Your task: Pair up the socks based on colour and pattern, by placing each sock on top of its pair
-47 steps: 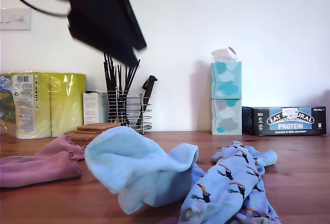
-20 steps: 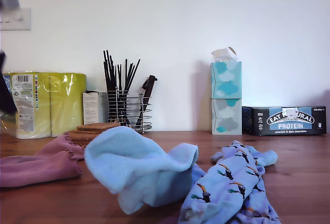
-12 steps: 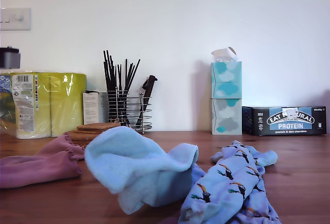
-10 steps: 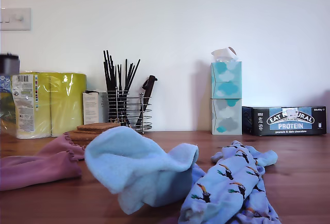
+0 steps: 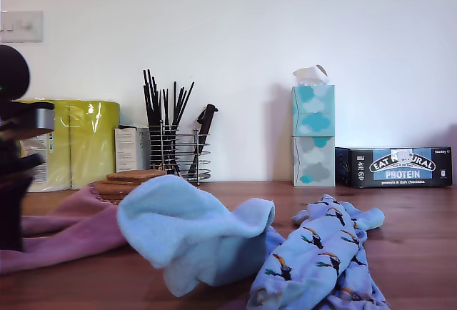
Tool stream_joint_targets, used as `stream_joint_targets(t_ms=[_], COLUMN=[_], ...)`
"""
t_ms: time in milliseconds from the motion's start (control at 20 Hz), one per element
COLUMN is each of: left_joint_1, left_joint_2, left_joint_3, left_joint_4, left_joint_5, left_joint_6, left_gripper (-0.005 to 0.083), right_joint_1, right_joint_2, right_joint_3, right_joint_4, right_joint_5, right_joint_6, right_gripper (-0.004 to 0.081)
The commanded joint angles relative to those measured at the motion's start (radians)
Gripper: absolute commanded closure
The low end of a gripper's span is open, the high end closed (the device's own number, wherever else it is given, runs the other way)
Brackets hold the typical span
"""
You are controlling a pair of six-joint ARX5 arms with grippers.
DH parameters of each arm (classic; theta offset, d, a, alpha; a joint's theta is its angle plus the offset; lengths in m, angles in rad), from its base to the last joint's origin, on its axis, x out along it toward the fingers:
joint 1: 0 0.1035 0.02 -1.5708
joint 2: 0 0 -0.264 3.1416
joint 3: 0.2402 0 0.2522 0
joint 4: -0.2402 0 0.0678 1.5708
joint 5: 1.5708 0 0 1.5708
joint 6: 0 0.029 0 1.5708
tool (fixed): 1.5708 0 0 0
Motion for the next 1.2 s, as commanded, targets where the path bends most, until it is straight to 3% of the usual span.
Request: stream_joint_targets(t_ms=[0, 100, 300, 500, 650, 1000, 1100, 1150], left_joint_1=[-0.038, -0.091, -0.210, -0.308, -0.322, -0.303, -0.303, -0.302], left_joint_2=[0.019, 0.019, 0.040, 0.079, 0.069, 0.045, 0.026, 0.011], left_joint_3=[-0.018, -0.018, -0.018, -0.018, -0.005, 0.072, 0.087, 0.093], left_joint_4=[0.028, 0.081, 0.175, 0.279, 0.356, 0.357, 0.353, 0.350], left_joint_5=[0.061, 0.095, 0.048, 0.025, 0.017, 0.063, 0.080, 0.099], left_joint_6=[-0.162, -0.383, -0.768, -0.929, -0.999, -1.015, -0.955, -0.867], left_gripper=[0.0795, 0.0795, 0.0795, 0.0795, 0.0795, 0.0795, 0.0795, 0.0795], right_joint_1=[-0.006, -0.006, -0.006, -0.006, -0.006, -0.006, -0.006, -0.006], right_joint_2=[-0.003, -0.003, -0.003, -0.003, -0.003, -0.003, -0.003, -0.003], right_joint_3=[-0.011, -0.011, -0.011, -0.011, -0.011, -0.011, -0.011, -0.011], right_joint_4=[0.007, 0.007, 0.007, 0.007, 0.005, -0.005, -0.005, -0.005], right_joint_5=[0.000, 0.000, 0.000, 0.000, 0.000, 0.000, 0.000, 0.000], right_joint_6=[-0.003, -0.003, -0.003, -0.003, -0.003, -0.005, -0.010, -0.010], right_gripper=[0.0783, 0.0783, 0.0783, 0.0783, 0.0783, 0.0783, 0.0783, 0.0783])
